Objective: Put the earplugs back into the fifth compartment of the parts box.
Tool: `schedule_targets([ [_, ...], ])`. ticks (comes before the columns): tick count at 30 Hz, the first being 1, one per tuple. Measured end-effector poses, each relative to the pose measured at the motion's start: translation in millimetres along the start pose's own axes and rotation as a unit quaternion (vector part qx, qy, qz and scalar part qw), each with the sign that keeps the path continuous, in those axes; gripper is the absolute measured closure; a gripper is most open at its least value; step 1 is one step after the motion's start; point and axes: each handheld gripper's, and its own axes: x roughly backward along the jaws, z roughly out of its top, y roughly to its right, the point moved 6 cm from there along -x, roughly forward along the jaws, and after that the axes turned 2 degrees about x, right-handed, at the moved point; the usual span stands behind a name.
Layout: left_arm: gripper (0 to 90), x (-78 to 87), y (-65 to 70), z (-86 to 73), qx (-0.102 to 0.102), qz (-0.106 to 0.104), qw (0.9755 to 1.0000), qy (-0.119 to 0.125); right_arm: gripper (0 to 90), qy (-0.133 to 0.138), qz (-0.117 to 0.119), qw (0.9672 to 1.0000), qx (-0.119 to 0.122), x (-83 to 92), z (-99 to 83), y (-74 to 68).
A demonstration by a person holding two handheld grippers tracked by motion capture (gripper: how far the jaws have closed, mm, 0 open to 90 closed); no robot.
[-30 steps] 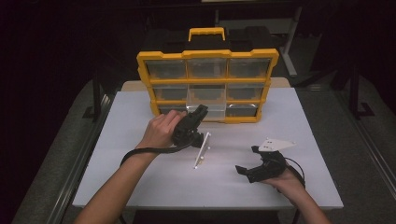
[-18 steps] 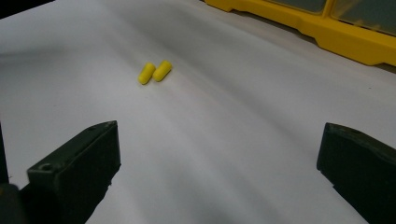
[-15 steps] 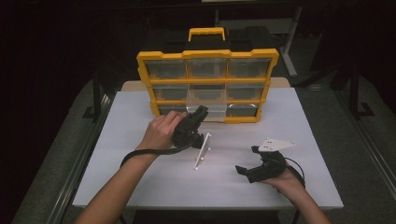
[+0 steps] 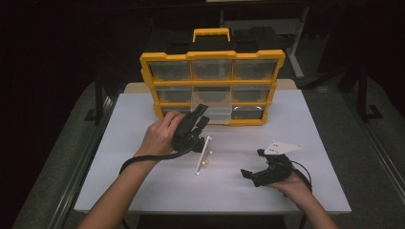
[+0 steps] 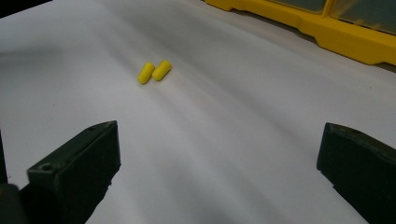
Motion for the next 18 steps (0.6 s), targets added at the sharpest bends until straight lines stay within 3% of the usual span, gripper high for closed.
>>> schedule_targets([
  [8,28.7,9.5,8.1,-5.5,0.005,0.002,1.0,0.002,0.0,-0.002,-0.001,1.0,0.0,-0.7,-0.2,0.3],
  [18,23.1,26.1,17.5,-13.0,0.01,-0.002,0.9999,0.003,0.0,-0.006,-0.003,1.0,0.007,-1.9,-1.2,-0.7],
])
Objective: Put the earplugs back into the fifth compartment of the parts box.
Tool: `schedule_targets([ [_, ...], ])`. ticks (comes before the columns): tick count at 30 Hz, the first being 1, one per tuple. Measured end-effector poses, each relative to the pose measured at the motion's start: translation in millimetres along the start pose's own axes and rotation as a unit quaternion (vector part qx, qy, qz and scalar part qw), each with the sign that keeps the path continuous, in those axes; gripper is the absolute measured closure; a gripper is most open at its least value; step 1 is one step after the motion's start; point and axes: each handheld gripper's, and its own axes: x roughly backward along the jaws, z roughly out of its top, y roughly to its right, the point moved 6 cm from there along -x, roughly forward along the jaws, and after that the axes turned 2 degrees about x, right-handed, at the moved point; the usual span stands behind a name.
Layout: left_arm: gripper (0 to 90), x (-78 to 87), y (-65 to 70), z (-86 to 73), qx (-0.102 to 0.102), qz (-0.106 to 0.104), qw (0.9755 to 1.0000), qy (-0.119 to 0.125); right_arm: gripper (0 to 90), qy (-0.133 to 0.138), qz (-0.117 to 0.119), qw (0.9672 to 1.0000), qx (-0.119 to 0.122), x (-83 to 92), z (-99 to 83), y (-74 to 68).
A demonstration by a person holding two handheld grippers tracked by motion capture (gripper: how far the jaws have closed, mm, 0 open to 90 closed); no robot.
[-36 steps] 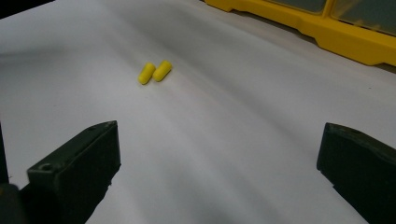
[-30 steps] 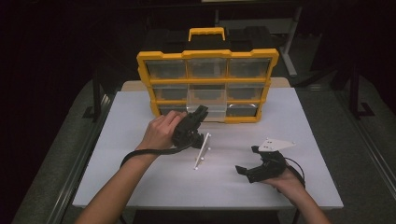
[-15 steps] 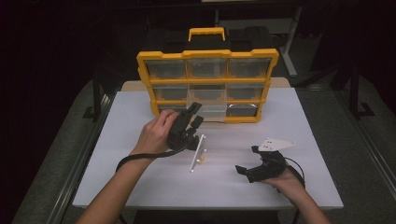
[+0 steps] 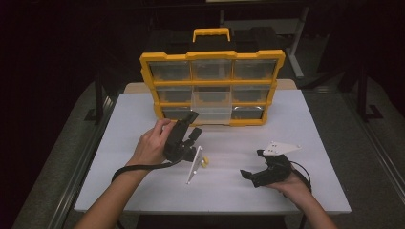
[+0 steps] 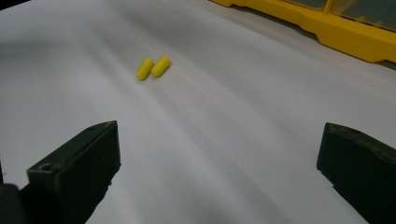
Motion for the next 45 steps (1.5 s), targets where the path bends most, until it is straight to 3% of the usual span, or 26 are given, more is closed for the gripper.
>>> schedule_targets([
  [4,16.4,4.2,3.5,-3.6,0.004,-0.003,1.0,-0.002,0.0,-0.001,0.0,1.0,0.0,0.2,-0.2,-0.4],
  [14,0.1,21.8,19.2,-25.4,0.026,-0.005,0.9989,-0.038,0.0,-0.001,-0.001,1.0,0.0,0.8,-0.2,-0.7],
  [26,0.0,37.4,39.1,-47.4,0.033,-0.023,0.9972,-0.063,0.0,-0.002,-0.001,1.0,0.0,0.6,-0.2,-0.6],
  [27,0.0,40.5,43.7,-52.0,0.043,-0.032,0.9962,-0.068,0.0,-0.002,-0.001,1.0,0.0,0.8,-0.3,-0.7],
  [40,0.0,52.5,53.9,-67.2,0.053,-0.042,0.9938,-0.088,0.0,-0.003,-0.002,1.0,0.001,0.3,-0.4,-0.8],
  [45,0.0,63.1,64.4,-82.5,0.052,-0.043,0.9928,-0.099,0.0,-0.003,-0.002,1.0,0.001,0.2,-0.4,-0.7],
])
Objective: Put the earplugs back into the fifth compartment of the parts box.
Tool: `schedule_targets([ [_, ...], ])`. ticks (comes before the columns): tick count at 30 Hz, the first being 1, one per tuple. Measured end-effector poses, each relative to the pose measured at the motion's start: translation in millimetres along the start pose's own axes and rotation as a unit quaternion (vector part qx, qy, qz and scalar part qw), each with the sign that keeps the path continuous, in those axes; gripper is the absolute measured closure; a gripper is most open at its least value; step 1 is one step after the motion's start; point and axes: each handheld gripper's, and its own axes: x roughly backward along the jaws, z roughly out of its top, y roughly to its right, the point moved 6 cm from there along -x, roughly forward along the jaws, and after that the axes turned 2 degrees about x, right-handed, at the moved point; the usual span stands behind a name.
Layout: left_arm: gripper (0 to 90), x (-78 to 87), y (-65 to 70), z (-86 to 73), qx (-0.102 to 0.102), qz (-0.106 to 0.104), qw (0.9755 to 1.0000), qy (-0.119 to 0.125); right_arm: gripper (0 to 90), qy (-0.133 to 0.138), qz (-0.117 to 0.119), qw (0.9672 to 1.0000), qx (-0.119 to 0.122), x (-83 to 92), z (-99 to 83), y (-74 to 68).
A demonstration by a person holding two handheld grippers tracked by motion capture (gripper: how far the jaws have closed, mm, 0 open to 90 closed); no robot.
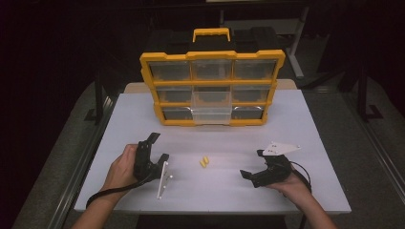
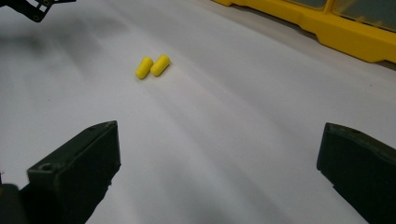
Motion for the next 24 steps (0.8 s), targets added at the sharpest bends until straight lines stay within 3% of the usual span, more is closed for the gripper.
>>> schedule_targets([
  [3,0.0,2.1,3.3,-5.3,0.01,-0.004,0.9999,-0.002,0.0,0.0,0.0,1.0,0.0,0.1,0.0,0.0],
  [6,0.0,6.4,7.0,-9.9,0.01,-0.013,0.9998,-0.012,0.0,0.0,0.0,1.0,0.0,0.0,0.0,-0.1],
  [16,0.0,2.2,8.8,-9.5,0.011,-0.019,0.9997,-0.007,0.0,-0.001,-0.001,1.0,0.001,-0.7,-0.2,0.1],
  [19,0.0,1.8,8.2,-10.1,0.018,-0.021,0.9996,-0.007,0.0,-0.001,-0.002,1.0,0.001,-0.7,-0.2,0.4],
  [24,0.0,0.6,8.3,-10.2,0.052,-0.036,0.9979,-0.008,0.0,-0.002,-0.003,1.0,0.001,-1.1,-0.3,0.7],
])
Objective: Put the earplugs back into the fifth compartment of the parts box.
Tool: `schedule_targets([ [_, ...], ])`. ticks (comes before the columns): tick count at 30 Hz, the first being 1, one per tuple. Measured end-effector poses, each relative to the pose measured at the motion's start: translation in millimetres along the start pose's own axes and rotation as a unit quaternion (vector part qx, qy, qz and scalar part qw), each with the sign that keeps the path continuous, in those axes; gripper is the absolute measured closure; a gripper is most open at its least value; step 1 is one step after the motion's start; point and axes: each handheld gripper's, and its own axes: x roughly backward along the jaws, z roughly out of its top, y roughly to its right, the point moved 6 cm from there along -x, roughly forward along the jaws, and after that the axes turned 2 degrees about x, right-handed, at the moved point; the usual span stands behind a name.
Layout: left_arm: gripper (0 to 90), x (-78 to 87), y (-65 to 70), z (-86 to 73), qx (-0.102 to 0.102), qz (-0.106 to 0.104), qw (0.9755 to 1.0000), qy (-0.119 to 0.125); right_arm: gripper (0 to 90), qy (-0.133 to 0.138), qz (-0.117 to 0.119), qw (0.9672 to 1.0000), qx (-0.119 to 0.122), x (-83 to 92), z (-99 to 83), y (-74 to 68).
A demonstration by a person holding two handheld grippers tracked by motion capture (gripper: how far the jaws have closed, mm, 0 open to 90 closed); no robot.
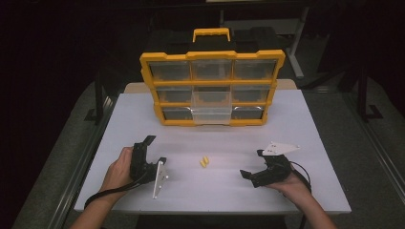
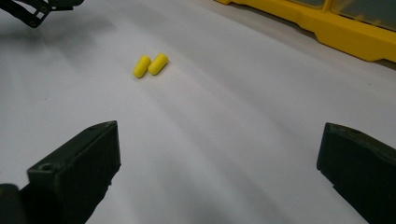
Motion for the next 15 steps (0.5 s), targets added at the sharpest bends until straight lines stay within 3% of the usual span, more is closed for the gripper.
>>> schedule_targets([
  [4,0.0,-0.2,0.8,0.2,0.011,-0.007,0.9999,-0.001,0.0,0.0,0.001,1.0,0.001,0.0,-0.1,-0.3],
  [12,0.0,-0.7,1.0,0.4,0.058,-0.026,0.998,0.0,0.0,-0.002,0.002,1.0,-0.002,-0.3,-0.4,-0.3],
  [15,0.0,-1.0,0.2,-0.3,0.067,-0.03,0.9973,-0.001,0.0,-0.002,0.002,1.0,-0.003,-0.2,-0.3,-0.1],
])
